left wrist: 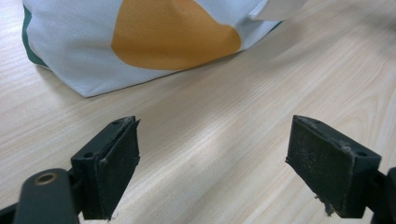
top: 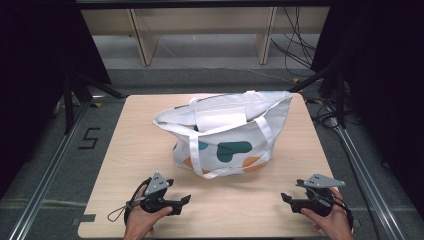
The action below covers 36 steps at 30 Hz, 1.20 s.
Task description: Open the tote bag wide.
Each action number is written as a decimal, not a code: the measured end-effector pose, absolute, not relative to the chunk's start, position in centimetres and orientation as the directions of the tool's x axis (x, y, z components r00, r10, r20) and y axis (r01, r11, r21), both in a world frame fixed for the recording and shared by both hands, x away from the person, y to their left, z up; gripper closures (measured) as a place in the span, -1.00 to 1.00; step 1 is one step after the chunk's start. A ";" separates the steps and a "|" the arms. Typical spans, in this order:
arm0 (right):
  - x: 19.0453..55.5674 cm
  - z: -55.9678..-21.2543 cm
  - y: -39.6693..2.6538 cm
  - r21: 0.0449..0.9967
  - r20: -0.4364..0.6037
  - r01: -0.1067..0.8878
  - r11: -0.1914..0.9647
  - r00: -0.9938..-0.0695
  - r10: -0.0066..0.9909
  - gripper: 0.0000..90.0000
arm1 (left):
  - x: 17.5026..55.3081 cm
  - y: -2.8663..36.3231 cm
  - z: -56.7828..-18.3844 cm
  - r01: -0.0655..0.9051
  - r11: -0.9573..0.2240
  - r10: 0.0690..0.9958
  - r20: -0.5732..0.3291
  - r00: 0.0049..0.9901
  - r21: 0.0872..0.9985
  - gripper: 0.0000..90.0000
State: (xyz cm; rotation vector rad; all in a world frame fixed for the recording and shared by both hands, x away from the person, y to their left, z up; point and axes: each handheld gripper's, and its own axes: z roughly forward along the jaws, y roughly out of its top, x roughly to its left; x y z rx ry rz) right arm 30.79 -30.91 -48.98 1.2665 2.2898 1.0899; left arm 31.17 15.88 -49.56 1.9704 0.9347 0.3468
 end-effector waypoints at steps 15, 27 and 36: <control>31.0 -48.9 -30.9 0.746 0.083 0.576 0.333 -0.577 0.813 -0.54 | 31.0 15.8 -49.6 0.474 -0.300 0.727 -0.123 0.675 0.828 -0.60; 32.0 -48.1 -30.6 0.744 0.089 0.575 0.341 -0.590 0.802 -0.66 | 31.4 16.0 -48.2 0.473 -0.325 0.736 -0.095 0.671 0.819 -0.43; 33.6 -43.7 -30.3 0.760 0.061 0.526 0.382 -0.643 0.763 -0.14 | 31.6 16.7 -45.0 0.397 -0.411 0.675 -0.019 0.738 0.821 0.72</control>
